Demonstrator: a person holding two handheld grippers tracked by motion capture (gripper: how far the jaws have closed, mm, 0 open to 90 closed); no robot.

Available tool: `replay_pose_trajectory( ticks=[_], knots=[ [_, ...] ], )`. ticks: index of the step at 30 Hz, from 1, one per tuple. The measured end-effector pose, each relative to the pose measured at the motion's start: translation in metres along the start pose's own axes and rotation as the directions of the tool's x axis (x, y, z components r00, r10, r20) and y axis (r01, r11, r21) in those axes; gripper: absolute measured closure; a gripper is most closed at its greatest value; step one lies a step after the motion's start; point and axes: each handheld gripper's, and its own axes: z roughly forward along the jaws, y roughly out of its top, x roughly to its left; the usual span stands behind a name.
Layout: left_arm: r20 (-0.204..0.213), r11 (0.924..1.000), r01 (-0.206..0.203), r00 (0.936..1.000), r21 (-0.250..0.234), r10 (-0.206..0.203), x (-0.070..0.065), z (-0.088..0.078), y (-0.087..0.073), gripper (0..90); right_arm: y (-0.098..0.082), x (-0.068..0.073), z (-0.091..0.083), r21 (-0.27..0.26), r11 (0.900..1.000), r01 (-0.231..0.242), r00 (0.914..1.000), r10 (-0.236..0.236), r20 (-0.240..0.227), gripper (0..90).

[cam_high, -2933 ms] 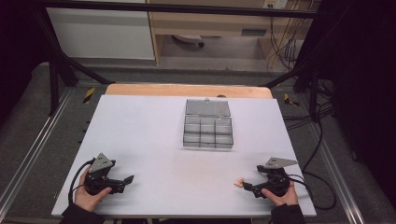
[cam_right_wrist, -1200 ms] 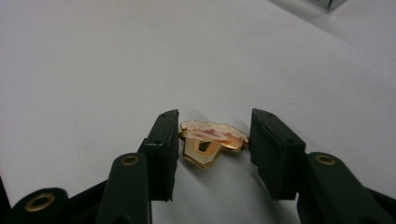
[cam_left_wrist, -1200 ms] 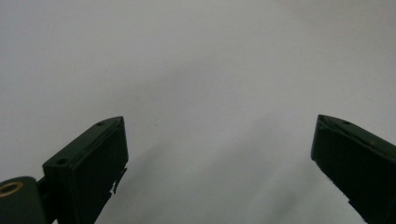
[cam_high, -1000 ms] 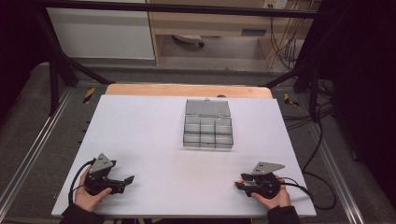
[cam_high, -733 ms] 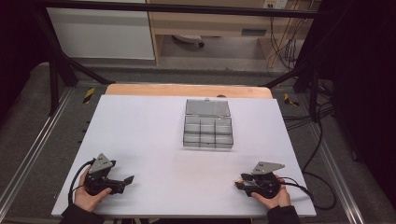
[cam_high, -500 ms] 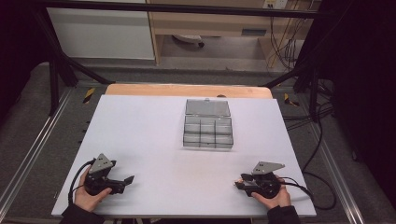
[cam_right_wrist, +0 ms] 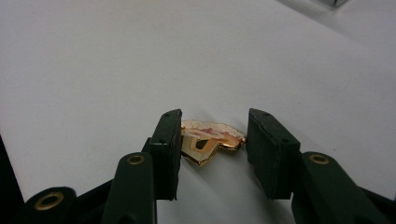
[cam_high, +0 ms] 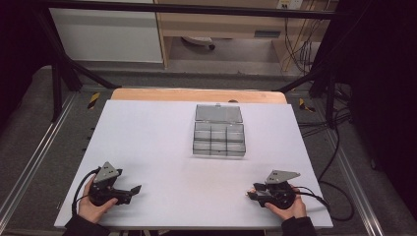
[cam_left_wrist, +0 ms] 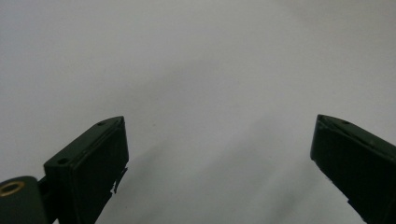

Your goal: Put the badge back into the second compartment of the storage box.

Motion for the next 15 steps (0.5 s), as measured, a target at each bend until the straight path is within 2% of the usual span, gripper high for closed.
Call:
replay_pose_trajectory(
  ticks=[15],
  knots=[
    [0.001, 1.0, 0.0, 1.0, -0.001, 0.0, 0.0001, -0.0001, -0.0001, 4.1, 0.0025, 0.0016, -0.0022, -0.012, 1.0, 0.024, 0.9997, -0.024, 0.006, 56.3]
  ],
)
